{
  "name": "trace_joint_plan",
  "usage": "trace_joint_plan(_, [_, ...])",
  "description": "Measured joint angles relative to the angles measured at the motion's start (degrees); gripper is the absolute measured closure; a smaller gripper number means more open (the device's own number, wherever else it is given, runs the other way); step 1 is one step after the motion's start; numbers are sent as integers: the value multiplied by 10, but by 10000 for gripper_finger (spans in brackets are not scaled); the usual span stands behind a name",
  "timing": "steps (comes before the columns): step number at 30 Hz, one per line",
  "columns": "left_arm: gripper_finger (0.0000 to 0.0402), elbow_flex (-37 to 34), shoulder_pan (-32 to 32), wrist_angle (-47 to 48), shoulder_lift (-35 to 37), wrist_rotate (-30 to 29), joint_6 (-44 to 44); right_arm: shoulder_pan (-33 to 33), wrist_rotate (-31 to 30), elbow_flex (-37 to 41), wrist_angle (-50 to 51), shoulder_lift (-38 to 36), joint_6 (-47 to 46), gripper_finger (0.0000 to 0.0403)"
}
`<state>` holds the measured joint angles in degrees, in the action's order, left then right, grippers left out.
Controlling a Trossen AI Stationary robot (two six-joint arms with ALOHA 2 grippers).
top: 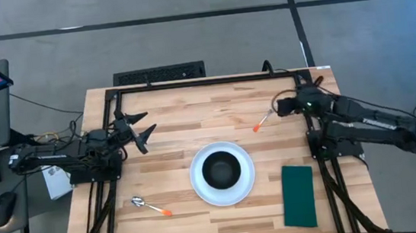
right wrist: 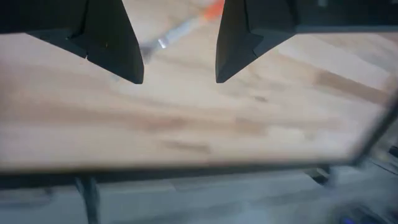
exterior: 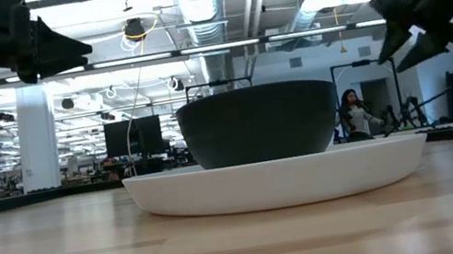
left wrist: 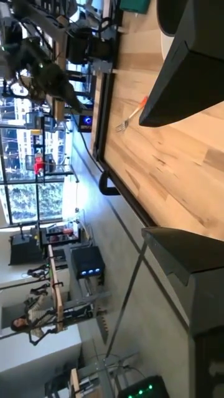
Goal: Set table place
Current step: Place the black bowl on the white plate, then place the orange-handled fork next to the white plate
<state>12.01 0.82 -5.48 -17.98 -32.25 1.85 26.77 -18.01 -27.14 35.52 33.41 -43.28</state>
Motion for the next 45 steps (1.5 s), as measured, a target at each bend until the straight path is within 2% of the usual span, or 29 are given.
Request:
trace_joint_plan(4, [134,0,0,0,0,0,0,11,34,-38,8,103,-24,179])
trace_joint_plan(8, [134,0,0,0,0,1,0,11,36,-65,-17,191,-32,179])
trace_joint_plan(11, [134,0,0,0,0,1,0,11,37,-82,-17,244,-77,179])
trace_joint_plan(14, [134,0,0,7,0,5,-1,11,37,-90,-19,279,-161,179])
trace_joint_plan(18, [134,0,0,31,0,36,-3,11,37,-93,-21,305,-289,179])
trace_joint_plan(22, [134,0,0,48,0,72,-2,0,42,-93,-34,323,-368,179])
trace_joint_plan(29, [134,0,0,48,0,79,5,-9,46,-93,-71,336,-374,179])
trace_joint_plan(36, [134,0,0,48,0,79,7,-20,38,-93,-70,361,-461,179])
trace_joint_plan(45, [134,0,0,51,0,79,61,-36,34,-93,-66,424,-535,179])
